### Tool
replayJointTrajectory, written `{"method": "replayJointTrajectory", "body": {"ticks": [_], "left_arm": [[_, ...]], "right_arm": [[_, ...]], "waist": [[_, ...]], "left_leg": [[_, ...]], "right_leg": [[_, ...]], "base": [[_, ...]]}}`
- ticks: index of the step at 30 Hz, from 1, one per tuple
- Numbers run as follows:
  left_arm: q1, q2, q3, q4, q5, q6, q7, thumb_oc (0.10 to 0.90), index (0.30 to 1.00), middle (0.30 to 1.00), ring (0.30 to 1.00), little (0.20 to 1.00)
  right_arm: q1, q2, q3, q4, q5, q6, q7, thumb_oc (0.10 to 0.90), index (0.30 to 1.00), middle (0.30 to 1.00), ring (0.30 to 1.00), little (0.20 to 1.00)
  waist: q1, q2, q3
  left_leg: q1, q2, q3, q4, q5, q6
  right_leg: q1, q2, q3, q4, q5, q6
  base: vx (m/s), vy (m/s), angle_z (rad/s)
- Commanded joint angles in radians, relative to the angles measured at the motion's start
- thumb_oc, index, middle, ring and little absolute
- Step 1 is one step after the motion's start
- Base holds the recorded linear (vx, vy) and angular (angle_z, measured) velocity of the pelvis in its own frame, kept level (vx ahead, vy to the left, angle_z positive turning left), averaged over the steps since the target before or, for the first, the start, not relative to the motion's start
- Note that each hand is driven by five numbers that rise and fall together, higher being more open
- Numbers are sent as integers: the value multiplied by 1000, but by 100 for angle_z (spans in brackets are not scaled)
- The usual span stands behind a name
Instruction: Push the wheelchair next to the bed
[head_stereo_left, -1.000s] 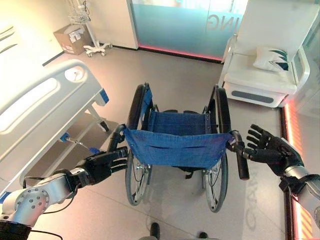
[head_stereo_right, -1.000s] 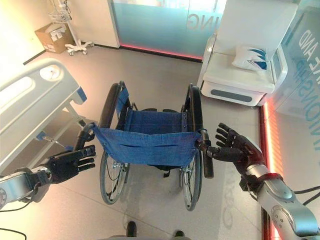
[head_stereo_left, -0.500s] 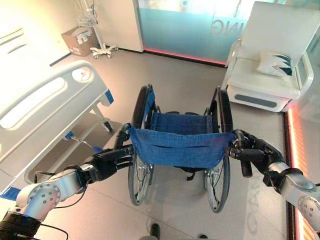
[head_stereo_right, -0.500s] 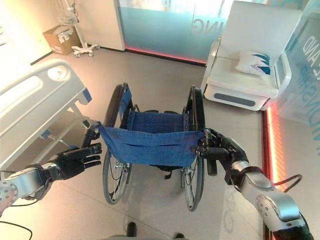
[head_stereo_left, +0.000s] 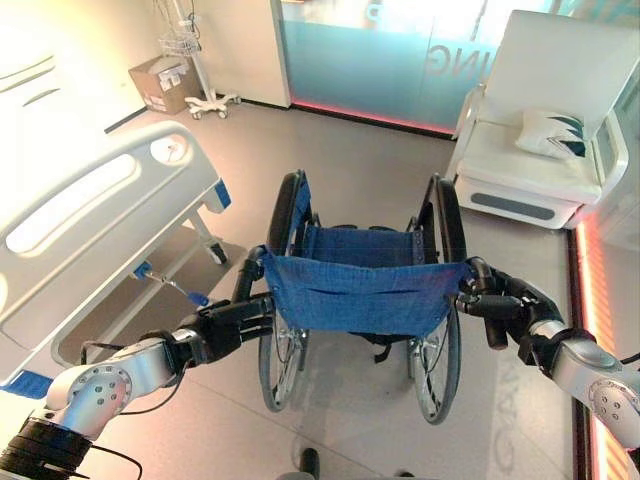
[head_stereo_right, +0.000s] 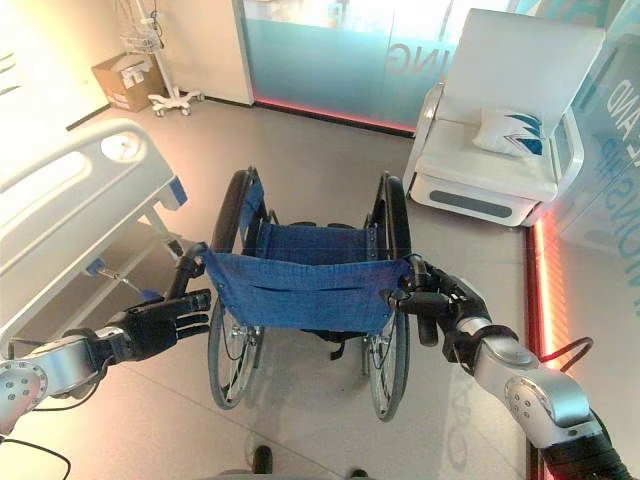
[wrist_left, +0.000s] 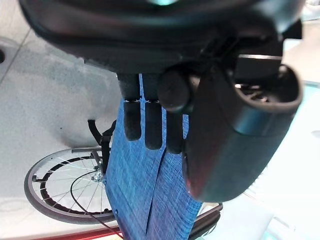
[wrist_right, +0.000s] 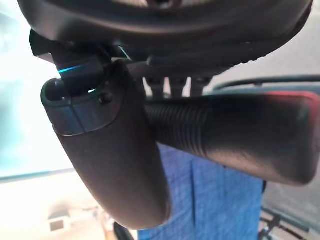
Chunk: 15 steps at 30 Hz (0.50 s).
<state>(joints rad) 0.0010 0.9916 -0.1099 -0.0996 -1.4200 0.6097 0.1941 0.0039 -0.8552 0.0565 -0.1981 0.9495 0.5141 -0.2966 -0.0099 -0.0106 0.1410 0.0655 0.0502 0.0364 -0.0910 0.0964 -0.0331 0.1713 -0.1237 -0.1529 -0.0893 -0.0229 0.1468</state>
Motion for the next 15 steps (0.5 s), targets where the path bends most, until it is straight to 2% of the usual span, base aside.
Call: {"method": "replayJointTrajectory", "body": {"ticks": [1, 6, 15], "left_arm": [[-148, -8, 16, -45, -75, -88, -12, 400, 300, 300, 300, 300], [-140, -4, 12, -52, -77, -99, -7, 400, 300, 300, 300, 300], [-119, -10, 14, -70, -52, -133, 2, 400, 300, 300, 300, 300]], "right_arm": [[-50, -125, 54, 27, -36, 34, 5, 400, 300, 300, 300, 300], [-40, -138, 61, 37, -45, 46, 37, 400, 300, 300, 300, 300], [-22, -150, 60, 38, -67, 15, 50, 400, 300, 300, 300, 300]], "waist": [[17, 17, -38], [19, 15, -37], [19, 17, -38]], "left_leg": [[28, 20, 6, 4, -44, -16], [30, 20, 4, 4, -44, -16], [34, 18, 5, 4, -46, -18]], "right_leg": [[-36, -13, -42, 2, 66, -11], [-34, -13, -47, 2, 66, -9], [-31, -14, -52, 2, 66, -5]], "base": [[31, 1, 0], [0, 0, 0], [3, -2, 3]]}}
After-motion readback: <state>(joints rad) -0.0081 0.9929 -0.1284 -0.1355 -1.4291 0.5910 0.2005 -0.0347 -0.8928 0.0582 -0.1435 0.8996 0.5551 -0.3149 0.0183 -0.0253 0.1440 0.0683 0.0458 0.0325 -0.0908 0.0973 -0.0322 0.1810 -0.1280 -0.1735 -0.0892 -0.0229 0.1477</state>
